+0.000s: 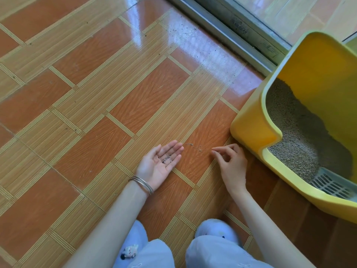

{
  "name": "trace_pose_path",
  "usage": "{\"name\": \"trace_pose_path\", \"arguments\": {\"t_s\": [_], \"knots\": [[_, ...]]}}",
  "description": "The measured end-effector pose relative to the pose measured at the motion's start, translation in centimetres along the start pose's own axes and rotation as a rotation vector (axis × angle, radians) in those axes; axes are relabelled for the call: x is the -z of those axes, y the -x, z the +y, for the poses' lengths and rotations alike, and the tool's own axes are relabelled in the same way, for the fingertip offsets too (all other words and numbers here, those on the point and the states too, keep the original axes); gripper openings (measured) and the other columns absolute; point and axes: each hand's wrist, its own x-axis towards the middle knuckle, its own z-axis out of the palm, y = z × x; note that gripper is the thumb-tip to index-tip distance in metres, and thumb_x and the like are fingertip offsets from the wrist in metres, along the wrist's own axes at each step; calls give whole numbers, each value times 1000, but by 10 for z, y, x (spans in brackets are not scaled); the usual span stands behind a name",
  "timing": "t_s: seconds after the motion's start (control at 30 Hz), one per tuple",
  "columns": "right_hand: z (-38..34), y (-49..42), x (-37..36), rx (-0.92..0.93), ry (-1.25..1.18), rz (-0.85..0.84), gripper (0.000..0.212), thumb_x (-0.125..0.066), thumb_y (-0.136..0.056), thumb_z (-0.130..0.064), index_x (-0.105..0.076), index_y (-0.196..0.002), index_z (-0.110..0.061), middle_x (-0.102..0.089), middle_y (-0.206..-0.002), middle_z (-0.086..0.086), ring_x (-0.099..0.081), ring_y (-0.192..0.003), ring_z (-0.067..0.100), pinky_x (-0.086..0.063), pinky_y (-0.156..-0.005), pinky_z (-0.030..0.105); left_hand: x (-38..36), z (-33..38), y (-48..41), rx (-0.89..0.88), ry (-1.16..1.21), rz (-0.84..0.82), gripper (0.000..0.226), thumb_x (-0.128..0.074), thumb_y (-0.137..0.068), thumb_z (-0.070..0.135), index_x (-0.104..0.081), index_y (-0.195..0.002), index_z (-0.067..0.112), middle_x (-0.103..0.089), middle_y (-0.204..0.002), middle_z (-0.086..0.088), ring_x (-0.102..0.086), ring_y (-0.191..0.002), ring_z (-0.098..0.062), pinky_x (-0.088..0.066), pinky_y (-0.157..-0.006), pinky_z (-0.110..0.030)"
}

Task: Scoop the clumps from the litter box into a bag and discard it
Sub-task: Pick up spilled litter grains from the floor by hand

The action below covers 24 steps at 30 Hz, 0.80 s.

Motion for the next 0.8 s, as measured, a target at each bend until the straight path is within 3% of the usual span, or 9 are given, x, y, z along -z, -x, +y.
{"name": "trace_pose_path", "arguments": {"t_s": [0.17,0.5,0.63,0.8], "knots": [[5,-1,1,-27,54,-31,6,-66,-84,-20,-66,-81,-26,-52,-84,-9,-52,-82,11,-42,-74,21,-2,-3,0,4,-3,-5,39,-36,-97,19,-65,-105,-5,-64,-114,-21,-62,-108,-30,-51,-88,-39],[-12,-7,-23,225,160,-30,4,-73,-78,-17,-72,-82,-15,-51,-75,-10,-46,-78,10,-42,-72,24,-3,-3,0,13,1,0,40,-35,-97,19,-65,-103,-6,-65,-112,-21,-65,-103,-29,-51,-88,-39],[-9,-9,-18,168,79,46,12,-73,-78,-20,-73,-89,-16,-52,-78,-6,-46,-79,10,-41,-73,19,0,0,0,6,15,3,39,-35,-98,19,-64,-107,-6,-64,-114,-21,-63,-106,-30,-51,-88,-39],[-3,-8,-18,158,109,24,24,-76,-73,-22,-74,-97,-17,-52,-82,-6,-44,-82,12,-43,-76,27,0,0,0,10,0,10,38,-34,-98,20,-58,-116,-5,-64,-116,-20,-61,-109,-29,-51,-89,-38]]}}
